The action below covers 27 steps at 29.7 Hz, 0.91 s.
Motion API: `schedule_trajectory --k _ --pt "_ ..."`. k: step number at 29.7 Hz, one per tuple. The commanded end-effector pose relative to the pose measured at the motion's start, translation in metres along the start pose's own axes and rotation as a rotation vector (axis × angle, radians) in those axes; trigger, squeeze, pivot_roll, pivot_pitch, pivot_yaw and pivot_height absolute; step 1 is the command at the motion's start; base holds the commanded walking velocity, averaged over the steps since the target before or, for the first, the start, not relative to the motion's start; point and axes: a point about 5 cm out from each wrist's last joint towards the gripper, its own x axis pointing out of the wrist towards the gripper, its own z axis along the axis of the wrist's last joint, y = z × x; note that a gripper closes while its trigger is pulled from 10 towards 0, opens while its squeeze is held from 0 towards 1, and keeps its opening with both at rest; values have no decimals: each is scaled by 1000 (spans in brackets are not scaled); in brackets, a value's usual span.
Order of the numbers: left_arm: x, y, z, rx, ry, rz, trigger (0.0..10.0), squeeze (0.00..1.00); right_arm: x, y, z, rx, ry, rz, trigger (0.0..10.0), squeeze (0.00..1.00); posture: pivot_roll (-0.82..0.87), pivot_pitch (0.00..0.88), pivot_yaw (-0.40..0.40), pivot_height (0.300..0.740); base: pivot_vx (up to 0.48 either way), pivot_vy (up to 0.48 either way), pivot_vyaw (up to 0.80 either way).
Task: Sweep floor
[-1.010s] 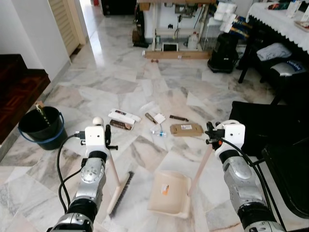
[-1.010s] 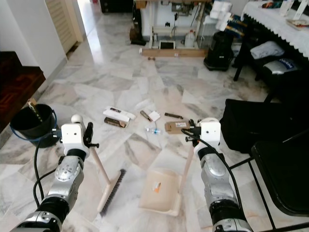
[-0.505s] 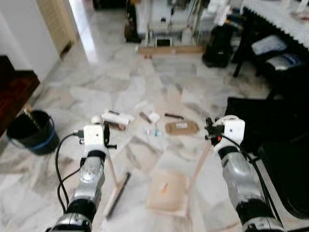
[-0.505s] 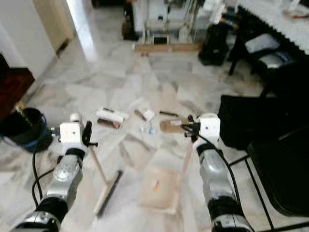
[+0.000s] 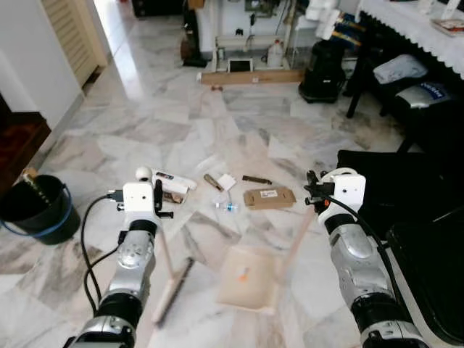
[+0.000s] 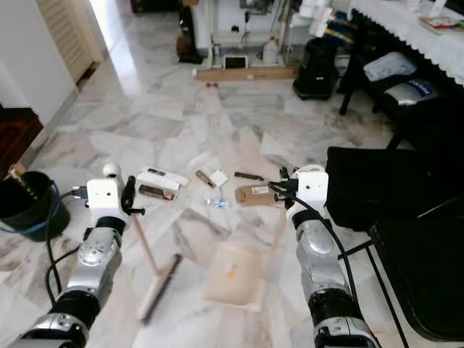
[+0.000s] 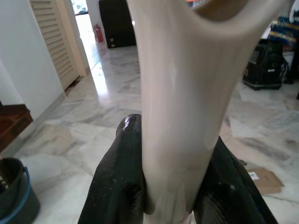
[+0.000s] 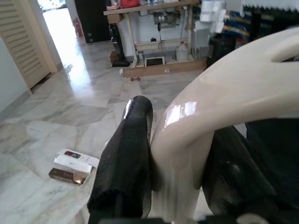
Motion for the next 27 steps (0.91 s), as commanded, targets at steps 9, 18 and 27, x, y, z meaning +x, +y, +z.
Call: schedule_trajectory --k 9,18,27 --pt "7 -10 14 -21 -54 -19 10000 0 2 -5 14 -39 -70 -5 10000 0 -60 22 58 740 333 0 375" --pt "7 -8 15 -21 -61 -19 10000 0 3 -2 15 -15 -78 0 10000 0 -57 2 60 740 338 0 0" --pt "8 -7 16 -16 -65 -20 10000 0 4 0 17 -5 -93 8 10000 0 -59 0 62 740 342 0 0"
